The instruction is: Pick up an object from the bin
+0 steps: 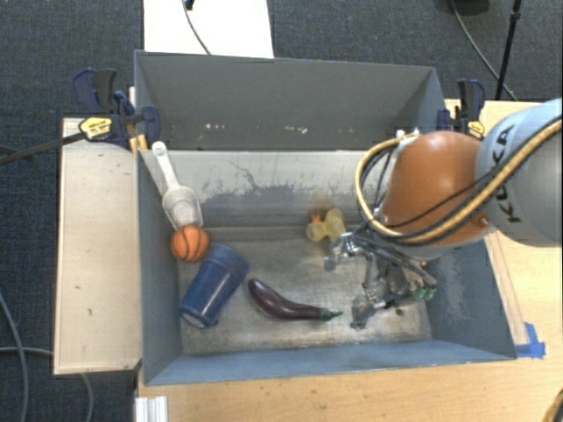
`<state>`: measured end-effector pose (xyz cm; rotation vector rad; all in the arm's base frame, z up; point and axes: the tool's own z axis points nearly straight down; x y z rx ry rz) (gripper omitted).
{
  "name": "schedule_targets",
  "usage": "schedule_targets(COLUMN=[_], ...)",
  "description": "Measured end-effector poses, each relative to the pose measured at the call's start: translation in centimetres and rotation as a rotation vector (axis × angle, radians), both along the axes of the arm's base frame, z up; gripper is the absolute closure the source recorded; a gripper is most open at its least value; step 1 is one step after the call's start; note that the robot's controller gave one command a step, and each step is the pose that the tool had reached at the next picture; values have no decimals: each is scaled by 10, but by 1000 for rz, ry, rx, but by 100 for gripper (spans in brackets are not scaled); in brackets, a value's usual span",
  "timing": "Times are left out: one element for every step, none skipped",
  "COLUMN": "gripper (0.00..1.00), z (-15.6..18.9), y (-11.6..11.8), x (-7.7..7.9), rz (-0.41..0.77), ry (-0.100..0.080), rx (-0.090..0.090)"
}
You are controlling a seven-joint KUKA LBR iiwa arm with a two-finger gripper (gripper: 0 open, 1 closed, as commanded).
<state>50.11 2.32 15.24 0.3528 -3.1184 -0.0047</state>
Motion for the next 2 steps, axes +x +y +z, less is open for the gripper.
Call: schedule_targets(gripper=[100, 100], z=[-81, -81], y=[19, 19], x=[-6, -6], rz=[65, 64], ry=[-6, -6], rx=[-2, -2])
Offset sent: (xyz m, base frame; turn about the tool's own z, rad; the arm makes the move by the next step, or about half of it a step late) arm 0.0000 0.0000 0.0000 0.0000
